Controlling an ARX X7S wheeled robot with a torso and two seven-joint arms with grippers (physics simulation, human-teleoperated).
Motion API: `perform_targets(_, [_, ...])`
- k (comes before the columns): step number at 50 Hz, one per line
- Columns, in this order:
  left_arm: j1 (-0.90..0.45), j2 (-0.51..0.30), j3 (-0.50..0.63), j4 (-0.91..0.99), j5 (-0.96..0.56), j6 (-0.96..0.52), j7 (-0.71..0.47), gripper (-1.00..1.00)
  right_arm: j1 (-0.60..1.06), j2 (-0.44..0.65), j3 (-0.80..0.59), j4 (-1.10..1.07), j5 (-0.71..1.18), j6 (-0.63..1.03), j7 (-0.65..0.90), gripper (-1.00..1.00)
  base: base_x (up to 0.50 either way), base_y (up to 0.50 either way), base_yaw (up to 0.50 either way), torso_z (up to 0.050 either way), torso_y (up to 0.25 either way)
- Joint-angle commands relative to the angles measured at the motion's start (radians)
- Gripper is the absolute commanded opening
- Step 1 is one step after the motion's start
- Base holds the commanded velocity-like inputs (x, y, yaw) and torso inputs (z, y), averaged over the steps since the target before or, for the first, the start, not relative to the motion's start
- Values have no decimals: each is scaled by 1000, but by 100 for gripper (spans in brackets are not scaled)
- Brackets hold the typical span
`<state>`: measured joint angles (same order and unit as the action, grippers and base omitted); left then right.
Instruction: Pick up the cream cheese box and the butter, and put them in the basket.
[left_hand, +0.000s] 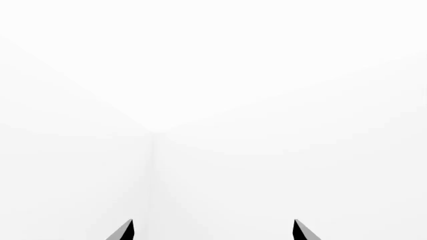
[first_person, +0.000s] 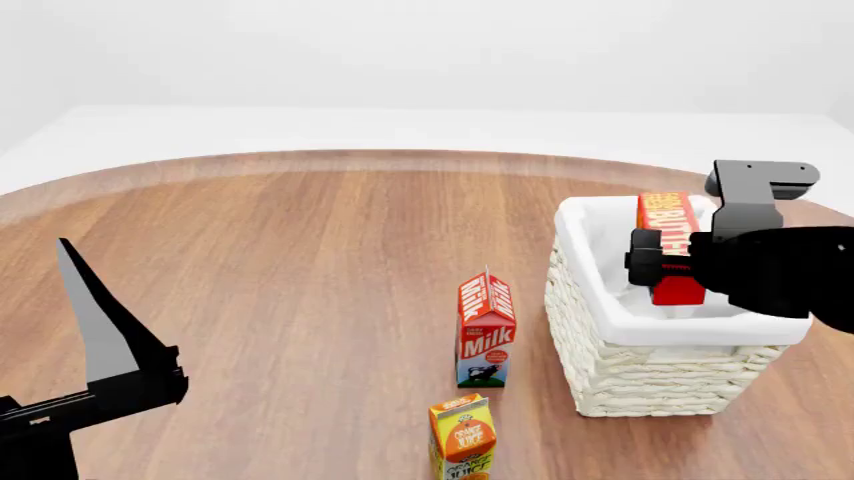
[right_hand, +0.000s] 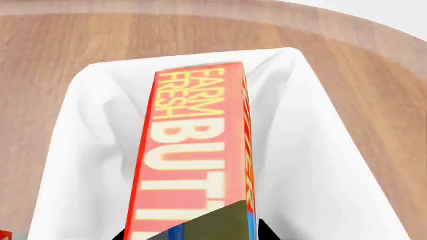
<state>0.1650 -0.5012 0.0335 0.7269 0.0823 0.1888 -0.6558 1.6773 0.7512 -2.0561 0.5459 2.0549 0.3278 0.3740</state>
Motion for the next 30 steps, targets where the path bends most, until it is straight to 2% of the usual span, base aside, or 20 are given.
perform_targets(1, [-1,0,1,-4,1,2,-1,100,2,-13,30,45,-49,7,-4,-100,0,0,0,0,0])
perform_targets(2, [-1,0,2,-4,2,2,-1,100,4,-13,30,42,-51,7,-5,100,0,0,0,0,0])
perform_targets(23, [2,-1,5,-1,6,3,-3,100,33,5,30,1,-80,16,7,100,0,0,0,0,0])
perform_targets(28, [2,-2,3,3,5,0,-3,100,73,53,34,-86,-97,14,50,100,0,0,0,0,0])
perform_targets(30, [2,-2,4,4,6,-1,-3,100,106,100,36,-182,-122,6,88,100,0,0,0,0,0])
